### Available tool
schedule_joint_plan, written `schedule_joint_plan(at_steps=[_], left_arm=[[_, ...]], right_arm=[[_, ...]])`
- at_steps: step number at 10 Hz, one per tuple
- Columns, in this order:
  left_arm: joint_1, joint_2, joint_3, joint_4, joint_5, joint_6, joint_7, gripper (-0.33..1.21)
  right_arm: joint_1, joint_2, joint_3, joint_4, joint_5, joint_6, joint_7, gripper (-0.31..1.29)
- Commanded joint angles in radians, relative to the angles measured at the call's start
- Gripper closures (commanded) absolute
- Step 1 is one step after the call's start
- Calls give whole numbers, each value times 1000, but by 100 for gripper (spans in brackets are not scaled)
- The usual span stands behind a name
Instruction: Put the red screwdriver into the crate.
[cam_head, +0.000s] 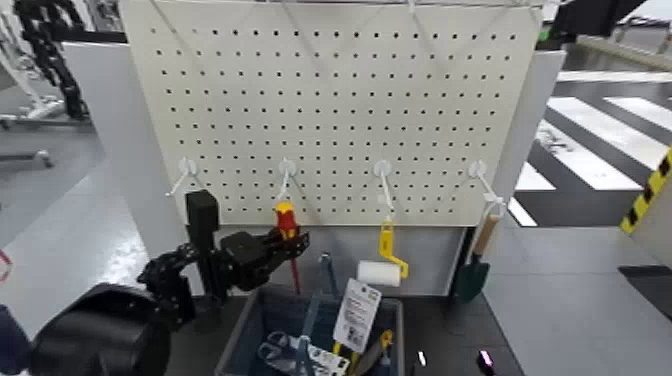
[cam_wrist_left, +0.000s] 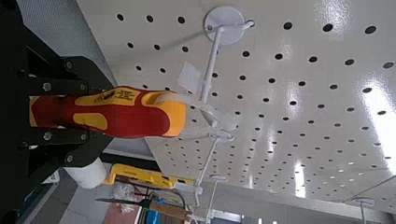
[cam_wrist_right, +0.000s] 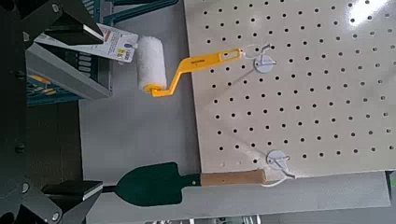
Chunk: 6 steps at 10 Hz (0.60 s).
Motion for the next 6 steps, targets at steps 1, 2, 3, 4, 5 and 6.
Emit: schedule_joint_plan(at_steps=[1,2,3,4,5,6], left_arm=[[56,-15,42,-76,1,40,-5,112],[76,-18,65,-128,-11,78,-5,112],[99,-24,91,-172,-21,114,-3,112],[122,-27,111,-209,-22,144,-3,112],[140,-27,129,-244,-22,173,0,112],[162,-27,148,-277,-18,201,3,112]], right_arm=[[0,2,0,0,-1,2,0,20],[0,2,0,0,-1,7,0,20],[0,2,0,0,-1,7,0,20],[0,3,-1,0,-1,7,0,20],[0,3,-1,-2,-1,8,0,20],[0,3,-1,-2,-1,8,0,20]])
